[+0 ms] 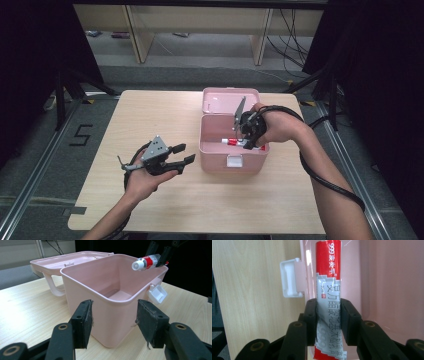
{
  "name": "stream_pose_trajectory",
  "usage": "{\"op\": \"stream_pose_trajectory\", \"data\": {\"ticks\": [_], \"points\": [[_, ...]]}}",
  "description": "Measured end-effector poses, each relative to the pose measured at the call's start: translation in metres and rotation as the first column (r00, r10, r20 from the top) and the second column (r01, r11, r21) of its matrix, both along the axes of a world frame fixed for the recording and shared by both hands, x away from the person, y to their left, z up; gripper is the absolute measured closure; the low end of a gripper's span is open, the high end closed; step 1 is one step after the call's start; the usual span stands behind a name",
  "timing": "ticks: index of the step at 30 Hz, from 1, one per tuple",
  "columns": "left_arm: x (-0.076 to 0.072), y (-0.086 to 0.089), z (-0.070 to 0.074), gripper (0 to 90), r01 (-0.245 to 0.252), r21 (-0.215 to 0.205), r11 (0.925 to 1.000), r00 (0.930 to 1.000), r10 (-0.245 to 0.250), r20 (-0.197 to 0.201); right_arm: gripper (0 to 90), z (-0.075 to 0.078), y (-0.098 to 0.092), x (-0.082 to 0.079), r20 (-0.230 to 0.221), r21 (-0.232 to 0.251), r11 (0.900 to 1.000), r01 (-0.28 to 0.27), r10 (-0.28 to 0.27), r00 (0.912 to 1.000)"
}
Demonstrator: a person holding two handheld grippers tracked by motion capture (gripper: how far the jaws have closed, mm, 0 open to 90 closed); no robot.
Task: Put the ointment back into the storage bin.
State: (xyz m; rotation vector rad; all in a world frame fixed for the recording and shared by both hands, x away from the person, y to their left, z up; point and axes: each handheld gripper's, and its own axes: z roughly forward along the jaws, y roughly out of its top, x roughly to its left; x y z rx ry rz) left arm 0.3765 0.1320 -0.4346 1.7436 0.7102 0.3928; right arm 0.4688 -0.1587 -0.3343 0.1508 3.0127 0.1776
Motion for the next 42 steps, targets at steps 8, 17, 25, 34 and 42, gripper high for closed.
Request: {"op": "stream_pose_trajectory", "data": {"ticks": [8,17,25,34,42], "points": [[-0.001,0.000,0.001,46.2,-0.004,0.006,1.0000,1.0000,0.004,-0.001,70.5,-0.005,-0.001,0.003,0.006,-0.001,1.000,0.002,-0.002,1.0000],[-0.001,0.000,0.000,46.1,-0.004,0.016,0.9999,1.0000,0.004,-0.002,70.4,-0.011,-0.003,0.008,0.008,-0.010,1.000,-0.010,0.011,0.9999],[-0.001,0.000,-0.001,46.1,-0.005,0.013,0.9999,1.0000,0.005,-0.004,70.4,-0.014,-0.001,0.010,0.011,-0.020,1.000,-0.010,0.010,0.9999],[-0.001,0.000,-0.001,46.1,-0.006,0.011,0.9999,1.0000,0.006,-0.006,70.4,-0.019,-0.001,0.013,0.004,-0.035,0.999,-0.013,0.013,0.9999],[-0.001,0.000,-0.001,46.0,-0.006,0.011,0.9999,1.0000,0.006,-0.006,70.4,-0.025,-0.001,0.015,-0.004,-0.050,0.999,-0.015,0.015,0.9999]]}}
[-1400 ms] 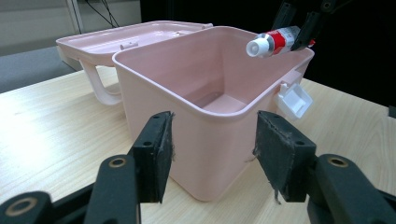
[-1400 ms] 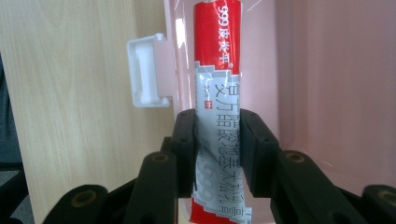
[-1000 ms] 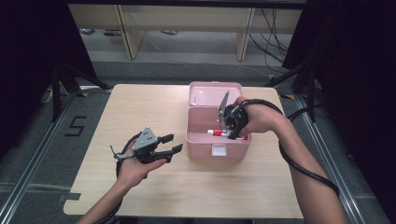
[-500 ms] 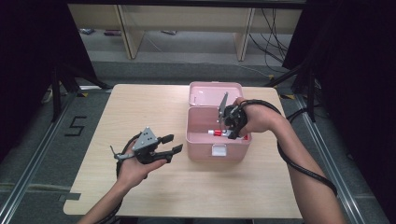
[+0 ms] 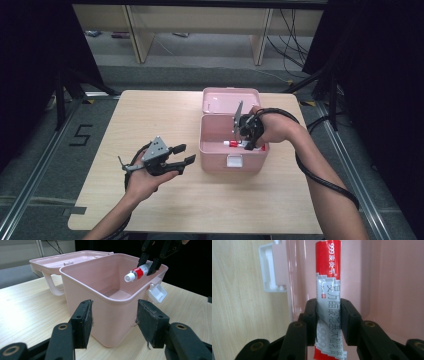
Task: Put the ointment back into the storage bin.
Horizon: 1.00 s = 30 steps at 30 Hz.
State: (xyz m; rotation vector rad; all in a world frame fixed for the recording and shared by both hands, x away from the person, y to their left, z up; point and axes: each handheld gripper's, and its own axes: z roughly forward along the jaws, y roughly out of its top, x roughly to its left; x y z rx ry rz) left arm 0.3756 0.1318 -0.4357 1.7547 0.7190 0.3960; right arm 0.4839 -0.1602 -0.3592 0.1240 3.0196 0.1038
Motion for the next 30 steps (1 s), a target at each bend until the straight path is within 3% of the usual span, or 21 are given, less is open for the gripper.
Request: {"op": "stream_pose_trajectory", "data": {"ticks": [2,3,9,11,12,15,16,19,23,30], "points": [[0.000,0.000,0.000,46.0,0.000,0.000,1.0000,1.0000,0.000,0.000,70.4,-0.002,0.000,-0.001,-0.006,-0.005,1.000,0.025,-0.025,0.9997],[0.000,0.000,0.000,46.0,0.000,0.000,1.0000,1.0000,0.000,0.000,70.4,-0.003,0.000,0.002,-0.001,0.005,1.000,-0.027,0.027,0.9996],[0.000,0.000,0.000,46.0,0.001,0.000,1.0000,1.0000,-0.001,0.001,70.4,-0.005,0.000,0.004,0.001,0.001,1.000,-0.024,0.024,0.9997],[0.000,0.000,0.000,45.9,0.001,0.000,1.0000,1.0000,-0.001,0.000,70.4,-0.005,0.000,0.002,-0.012,-0.014,1.000,0.019,-0.019,0.9998],[0.000,0.000,-0.001,45.9,0.001,0.001,1.0000,1.0000,-0.001,-0.001,70.4,-0.006,0.000,0.004,-0.006,-0.008,1.000,-0.003,0.003,1.0000],[0.000,0.000,-0.001,45.9,0.001,0.001,1.0000,1.0000,-0.001,0.000,70.4,-0.007,0.000,0.004,-0.013,-0.016,1.000,0.008,-0.009,0.9999],[0.000,0.000,-0.001,45.9,0.001,0.001,1.0000,1.0000,-0.001,0.000,70.4,-0.009,-0.001,0.006,-0.012,-0.008,0.999,-0.031,0.031,0.9994],[0.000,0.000,-0.001,45.9,0.000,-0.001,1.0000,1.0000,0.000,0.000,70.4,-0.011,0.000,0.008,-0.009,-0.004,0.999,-0.053,0.053,0.9985],[0.000,0.000,-0.001,45.9,0.001,0.001,1.0000,1.0000,-0.001,0.000,70.4,-0.012,0.000,0.005,-0.018,-0.010,1.000,-0.002,0.002,0.9998],[0.000,0.000,0.000,45.9,0.000,-0.001,1.0000,1.0000,0.000,-0.001,70.4,-0.016,0.001,0.006,-0.035,-0.030,0.999,0.014,-0.015,0.9993]]}}
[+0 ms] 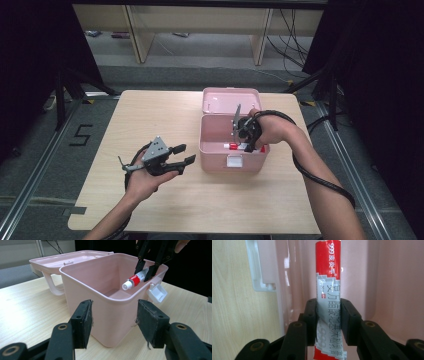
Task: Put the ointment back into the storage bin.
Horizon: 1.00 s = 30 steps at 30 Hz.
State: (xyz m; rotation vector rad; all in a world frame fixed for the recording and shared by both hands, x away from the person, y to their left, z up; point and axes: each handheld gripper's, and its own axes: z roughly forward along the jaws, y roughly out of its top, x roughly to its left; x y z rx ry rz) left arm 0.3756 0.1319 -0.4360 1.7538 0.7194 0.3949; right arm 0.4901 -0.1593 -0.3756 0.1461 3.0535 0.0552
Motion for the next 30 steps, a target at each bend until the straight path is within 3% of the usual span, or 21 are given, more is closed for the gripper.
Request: {"op": "stream_pose_trajectory", "data": {"ticks": [9,10,11,14,20,21,25,26,28,30], "points": [[0.000,-0.001,0.000,45.8,0.003,0.003,1.0000,1.0000,-0.003,0.001,70.4,-0.006,0.000,0.004,-0.001,0.005,1.000,-0.016,0.016,0.9999],[0.000,-0.001,0.000,45.8,0.003,0.003,1.0000,1.0000,-0.003,0.001,70.3,-0.006,0.000,0.003,-0.005,-0.008,1.000,0.004,-0.004,1.0000],[0.000,-0.001,0.000,45.8,0.003,0.004,1.0000,1.0000,-0.003,0.001,70.3,-0.008,0.001,0.005,0.001,0.014,1.000,-0.023,0.023,0.9997],[0.000,0.000,0.000,45.7,0.003,0.004,1.0000,1.0000,-0.003,0.000,70.3,-0.010,0.000,0.007,0.000,0.008,0.999,-0.038,0.038,0.9993],[0.000,0.000,0.000,45.7,0.005,0.006,1.0000,1.0000,-0.005,0.001,70.4,-0.014,0.001,0.008,-0.010,0.008,0.999,-0.039,0.039,0.9992],[0.000,-0.001,0.000,45.7,0.005,0.007,1.0000,1.0000,-0.005,0.002,70.3,-0.015,0.001,0.007,-0.012,-0.008,1.000,-0.009,0.009,0.9999],[0.000,0.000,0.000,45.7,0.005,0.006,1.0000,1.0000,-0.005,0.001,70.3,-0.020,0.002,0.010,-0.008,-0.001,1.000,-0.028,0.028,0.9996],[0.000,0.000,0.000,45.7,0.005,0.006,1.0000,1.0000,-0.005,0.001,70.3,-0.019,0.002,0.008,-0.020,-0.022,1.000,0.003,-0.003,0.9998],[0.000,0.000,0.000,45.6,0.003,0.004,1.0000,1.0000,-0.003,-0.001,70.3,-0.020,0.003,0.006,-0.035,-0.013,0.999,0.038,-0.039,0.9986],[0.000,0.000,0.000,45.6,0.003,0.004,1.0000,1.0000,-0.003,0.000,70.3,-0.022,0.003,0.010,-0.017,-0.001,1.000,-0.028,0.028,0.9994]]}}
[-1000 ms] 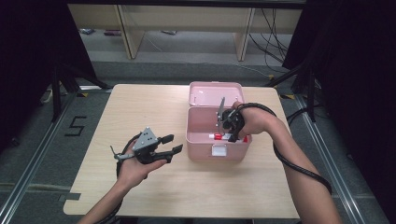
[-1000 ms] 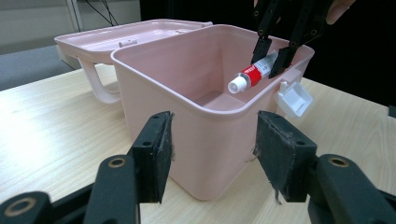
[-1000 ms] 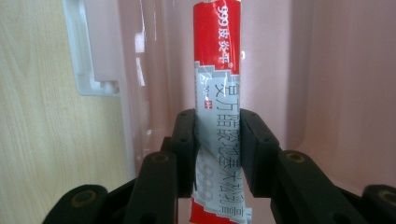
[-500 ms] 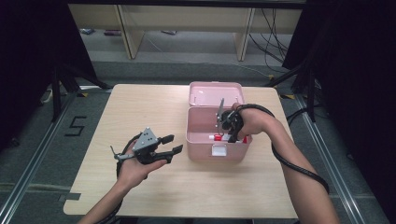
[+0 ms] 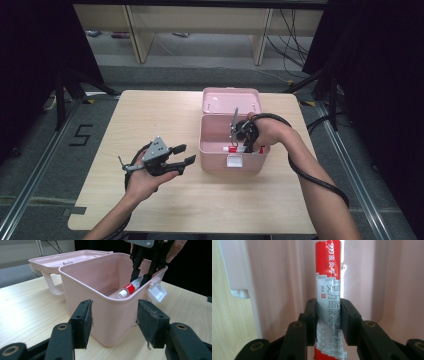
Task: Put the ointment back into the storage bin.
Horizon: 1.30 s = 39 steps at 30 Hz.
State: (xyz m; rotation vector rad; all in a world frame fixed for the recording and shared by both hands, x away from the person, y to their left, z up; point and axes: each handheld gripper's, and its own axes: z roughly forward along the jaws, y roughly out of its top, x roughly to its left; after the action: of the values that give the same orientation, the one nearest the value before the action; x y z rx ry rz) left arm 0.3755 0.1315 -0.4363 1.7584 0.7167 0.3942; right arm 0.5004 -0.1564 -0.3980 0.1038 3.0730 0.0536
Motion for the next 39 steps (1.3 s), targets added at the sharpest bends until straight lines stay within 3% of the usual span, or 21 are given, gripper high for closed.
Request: {"op": "stream_pose_trajectory", "data": {"ticks": [4,5,17,21,25,26,27,28,29,31,34,35,37,38,39], "points": [[0.000,0.000,0.000,45.6,0.001,0.000,1.0000,1.0000,-0.001,0.001,70.3,-0.002,0.001,0.000,-0.001,-0.007,1.000,0.000,0.000,1.0000],[0.000,0.000,0.000,45.6,0.000,-0.001,1.0000,1.0000,0.000,0.000,70.3,-0.001,0.001,-0.001,-0.012,-0.032,0.999,0.036,-0.037,0.9992],[0.000,0.000,-0.001,45.6,0.002,-0.007,1.0000,1.0000,-0.002,0.001,70.3,-0.005,0.001,0.000,-0.023,-0.041,0.998,0.043,-0.044,0.9988],[0.000,0.000,-0.001,45.6,0.001,-0.001,1.0000,1.0000,-0.001,-0.002,70.1,-0.007,0.002,0.004,-0.008,-0.005,1.000,-0.015,0.015,0.9999],[-0.001,-0.001,-0.001,45.6,0.001,-0.001,1.0000,1.0000,-0.001,-0.005,69.9,-0.008,0.001,0.005,-0.008,-0.006,1.000,-0.024,0.024,0.9997],[-0.001,-0.001,-0.002,45.6,0.003,-0.008,1.0000,1.0000,-0.003,-0.007,69.1,-0.008,0.001,0.003,-0.013,-0.010,1.000,0.026,-0.026,0.9996],[-0.001,-0.001,-0.002,45.6,0.003,-0.009,1.0000,1.0000,-0.003,-0.006,68.5,-0.008,0.000,0.004,-0.017,0.000,1.000,0.016,-0.016,0.9997],[-0.001,-0.001,-0.002,45.5,0.003,-0.009,1.0000,1.0000,-0.003,-0.006,67.7,-0.008,-0.001,0.001,-0.015,-0.011,0.998,0.056,-0.056,0.9983],[-0.001,-0.002,-0.002,45.5,0.004,-0.010,0.9999,1.0000,-0.004,-0.008,67.6,-0.010,-0.001,0.006,-0.005,0.009,1.000,-0.002,0.002,1.0000],[0.000,-0.002,-0.002,45.5,0.004,-0.008,1.0000,1.0000,-0.004,-0.008,67.5,-0.008,-0.001,0.004,-0.009,-0.007,1.000,0.030,-0.031,0.9995],[0.000,-0.002,-0.001,45.5,0.004,-0.005,1.0000,1.0000,-0.004,-0.007,67.0,-0.006,-0.001,0.001,-0.025,0.023,0.998,0.065,-0.064,0.9976],[0.000,-0.002,-0.001,45.5,0.003,-0.003,1.0000,1.0000,-0.004,-0.008,66.8,-0.003,-0.002,0.000,-0.024,-0.001,0.996,0.086,-0.086,0.9960],[0.000,-0.004,-0.001,45.5,0.008,-0.007,0.9999,1.0000,-0.008,-0.002,66.7,0.004,-0.006,0.003,0.016,0.036,0.999,0.038,-0.038,0.9991],[0.000,-0.005,0.000,45.6,0.013,-0.007,0.9999,0.9999,-0.013,0.001,66.8,0.006,-0.007,0.000,0.001,0.052,0.995,0.087,-0.087,0.9962],[0.000,-0.005,0.000,46.0,0.013,-0.007,0.9999,0.9999,-0.013,0.001,67.2,0.009,-0.008,0.001,0.021,0.065,0.995,0.070,-0.071,0.9972]]}}
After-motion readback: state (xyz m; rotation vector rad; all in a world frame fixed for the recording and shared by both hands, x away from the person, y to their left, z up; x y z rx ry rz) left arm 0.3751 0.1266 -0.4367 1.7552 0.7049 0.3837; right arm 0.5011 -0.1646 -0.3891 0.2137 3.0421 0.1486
